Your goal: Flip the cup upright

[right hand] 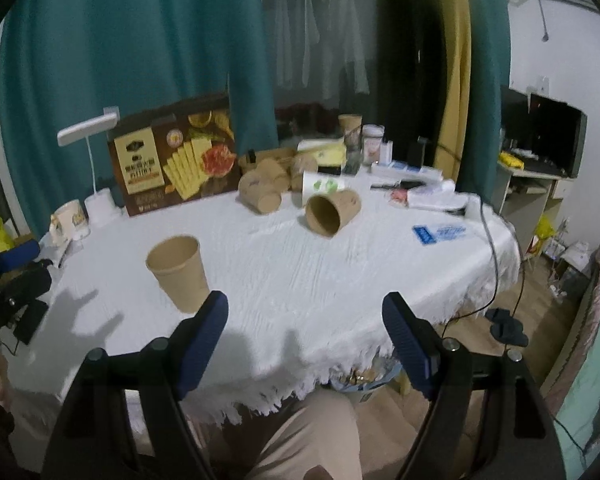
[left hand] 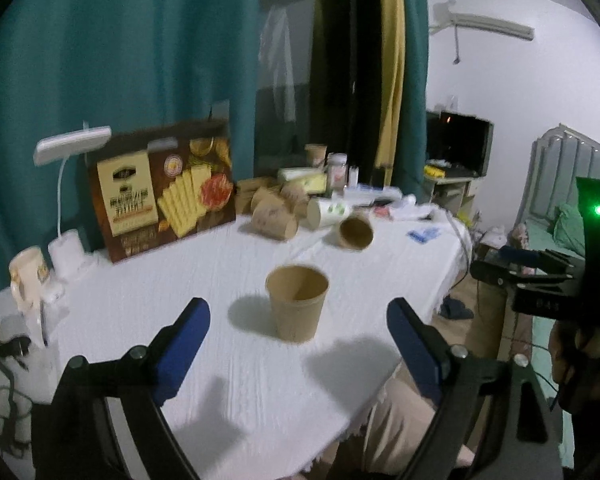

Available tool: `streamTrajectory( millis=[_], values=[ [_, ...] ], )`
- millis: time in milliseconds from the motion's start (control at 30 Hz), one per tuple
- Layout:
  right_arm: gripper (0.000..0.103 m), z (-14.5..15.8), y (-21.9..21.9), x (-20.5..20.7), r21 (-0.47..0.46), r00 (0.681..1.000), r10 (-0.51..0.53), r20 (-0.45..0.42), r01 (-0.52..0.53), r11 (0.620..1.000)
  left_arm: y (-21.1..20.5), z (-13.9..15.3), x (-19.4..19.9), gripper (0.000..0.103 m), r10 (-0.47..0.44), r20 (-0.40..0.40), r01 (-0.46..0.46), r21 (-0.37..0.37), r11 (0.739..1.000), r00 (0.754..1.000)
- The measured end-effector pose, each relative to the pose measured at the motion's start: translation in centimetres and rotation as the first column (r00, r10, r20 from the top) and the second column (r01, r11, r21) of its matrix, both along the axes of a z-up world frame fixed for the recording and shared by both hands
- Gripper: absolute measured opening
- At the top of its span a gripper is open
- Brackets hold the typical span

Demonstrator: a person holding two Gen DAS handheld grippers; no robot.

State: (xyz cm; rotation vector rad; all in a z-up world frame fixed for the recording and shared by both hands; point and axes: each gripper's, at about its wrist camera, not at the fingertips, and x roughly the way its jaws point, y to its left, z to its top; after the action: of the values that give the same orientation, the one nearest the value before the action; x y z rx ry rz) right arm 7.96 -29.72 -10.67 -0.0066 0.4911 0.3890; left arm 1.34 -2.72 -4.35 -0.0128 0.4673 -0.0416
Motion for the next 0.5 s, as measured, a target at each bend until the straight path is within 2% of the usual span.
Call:
streamTrajectory(
  millis=[300,500],
  values=[
    [0.083,4.9,-0.7,-2.7,0.031,0.994,-0.006,0.105,0.002,1.000,0.3,4.7,-2.0,0.090,0.001,0.164,-0.006,0.032,0.999,0.987],
    [0.087,8.5,-0.1,-5.4,0.043,0.977,0.011,0.211,-0.021,0.999,1.2,6.9,-4.0,0.090,0.018,0.245,-0.027,0.032,0.999,0.969]
  ],
)
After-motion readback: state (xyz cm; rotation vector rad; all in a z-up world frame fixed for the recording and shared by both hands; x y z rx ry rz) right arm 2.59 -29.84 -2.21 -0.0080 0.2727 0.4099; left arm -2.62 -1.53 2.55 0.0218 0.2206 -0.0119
